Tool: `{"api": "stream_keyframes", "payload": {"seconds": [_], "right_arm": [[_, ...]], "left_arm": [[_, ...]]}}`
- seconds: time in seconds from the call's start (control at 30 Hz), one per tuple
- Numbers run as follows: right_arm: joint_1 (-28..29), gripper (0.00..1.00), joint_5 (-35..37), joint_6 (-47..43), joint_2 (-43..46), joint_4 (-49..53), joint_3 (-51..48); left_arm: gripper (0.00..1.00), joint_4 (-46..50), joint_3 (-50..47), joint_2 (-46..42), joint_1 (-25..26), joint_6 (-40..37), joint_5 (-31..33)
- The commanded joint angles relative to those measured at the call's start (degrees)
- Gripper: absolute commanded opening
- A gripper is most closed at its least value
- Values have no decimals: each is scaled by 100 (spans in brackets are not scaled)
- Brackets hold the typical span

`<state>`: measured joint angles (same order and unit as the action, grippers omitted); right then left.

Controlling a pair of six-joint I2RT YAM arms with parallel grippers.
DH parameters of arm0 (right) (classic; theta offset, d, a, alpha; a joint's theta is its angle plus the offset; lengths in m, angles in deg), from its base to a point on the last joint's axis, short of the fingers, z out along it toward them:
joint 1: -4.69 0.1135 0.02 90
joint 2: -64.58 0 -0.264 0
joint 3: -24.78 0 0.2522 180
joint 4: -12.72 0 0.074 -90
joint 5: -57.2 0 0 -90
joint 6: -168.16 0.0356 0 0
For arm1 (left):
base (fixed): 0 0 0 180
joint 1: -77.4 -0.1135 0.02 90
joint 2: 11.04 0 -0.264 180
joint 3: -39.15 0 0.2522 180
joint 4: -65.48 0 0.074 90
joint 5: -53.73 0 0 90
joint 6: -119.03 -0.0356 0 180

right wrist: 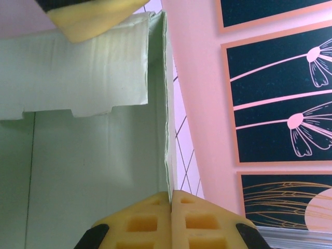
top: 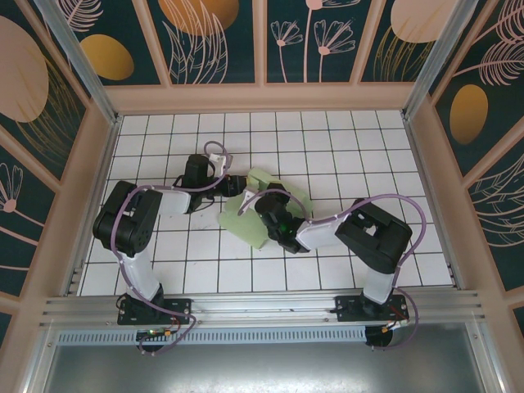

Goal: Fold the paper box

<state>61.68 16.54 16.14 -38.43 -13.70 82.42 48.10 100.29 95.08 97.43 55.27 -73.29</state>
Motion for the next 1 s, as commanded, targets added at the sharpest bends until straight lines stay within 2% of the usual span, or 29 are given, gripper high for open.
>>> {"api": "stream_keyframes", "payload": {"seconds": [0.0, 0.23, 0.77, 0.97], "right_arm": [[67, 0, -570, 485, 99, 531, 138], [40, 0, -824, 824, 142, 1024, 257], [44, 0, -875, 934, 132, 1140, 295], [53, 0, -935, 976, 142, 1184, 302]], "left_arm": [[43, -574, -97, -76, 46, 70, -38], [44, -745, -81, 54, 58, 151, -57], [44, -736, 79, 296, 241, 7, 99], [49, -820, 178, 387, 281, 33, 152]]}}
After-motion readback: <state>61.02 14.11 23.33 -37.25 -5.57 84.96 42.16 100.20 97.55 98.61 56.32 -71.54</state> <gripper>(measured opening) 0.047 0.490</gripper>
